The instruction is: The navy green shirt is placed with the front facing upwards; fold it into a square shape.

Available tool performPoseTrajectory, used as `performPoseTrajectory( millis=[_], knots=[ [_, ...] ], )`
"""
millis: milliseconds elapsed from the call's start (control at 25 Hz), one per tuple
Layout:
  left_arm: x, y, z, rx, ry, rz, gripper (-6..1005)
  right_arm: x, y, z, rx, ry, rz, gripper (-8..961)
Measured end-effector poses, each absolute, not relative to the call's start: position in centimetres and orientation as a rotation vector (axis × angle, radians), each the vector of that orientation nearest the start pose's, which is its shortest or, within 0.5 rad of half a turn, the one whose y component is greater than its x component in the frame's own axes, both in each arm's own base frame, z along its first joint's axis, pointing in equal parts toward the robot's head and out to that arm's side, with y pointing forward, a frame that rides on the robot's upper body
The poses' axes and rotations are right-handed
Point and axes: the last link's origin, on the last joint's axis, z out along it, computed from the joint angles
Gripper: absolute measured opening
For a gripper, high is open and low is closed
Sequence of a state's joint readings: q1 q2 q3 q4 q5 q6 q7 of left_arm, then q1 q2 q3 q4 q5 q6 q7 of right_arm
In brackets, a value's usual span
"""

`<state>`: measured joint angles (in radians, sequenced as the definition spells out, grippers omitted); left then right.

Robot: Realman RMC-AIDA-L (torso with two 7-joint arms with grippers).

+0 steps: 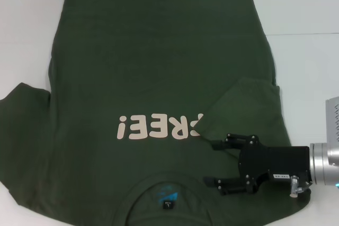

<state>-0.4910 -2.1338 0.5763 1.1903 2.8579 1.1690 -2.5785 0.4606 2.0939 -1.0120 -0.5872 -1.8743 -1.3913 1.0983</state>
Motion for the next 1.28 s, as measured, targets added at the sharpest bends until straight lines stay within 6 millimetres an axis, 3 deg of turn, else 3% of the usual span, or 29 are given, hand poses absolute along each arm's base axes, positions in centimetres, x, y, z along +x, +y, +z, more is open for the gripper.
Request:
performPoseTrajectory(
  millis=[440, 600, 760, 920, 1280],
  knots=[
    [-35.2, 35.0, 11.4, -1.645, -1.51, 0.026, -1, 27.3, 30.5, -5.3, -2.846, 0.317, 0.513, 893],
    [-32.9, 35.2, 10.2, -1.754, -1.562, -0.061, 1, 27.4, 30.5, -5.3, -2.846, 0.319, 0.514, 892],
    [-29.3, 35.6, 8.9, -1.919, -1.557, -0.236, 4, 27.5, 30.4, -5.5, -2.847, 0.333, 0.517, 892],
    [-26.5, 36.3, 6.7, -2.062, -1.552, -0.329, 7, 27.6, 30.2, -5.5, -2.845, 0.341, 0.516, 892],
    [-24.9, 37.9, 2.1, -2.164, -1.593, -0.365, 16, 27.9, 30.0, -5.6, -2.845, 0.351, 0.514, 891]
  ],
)
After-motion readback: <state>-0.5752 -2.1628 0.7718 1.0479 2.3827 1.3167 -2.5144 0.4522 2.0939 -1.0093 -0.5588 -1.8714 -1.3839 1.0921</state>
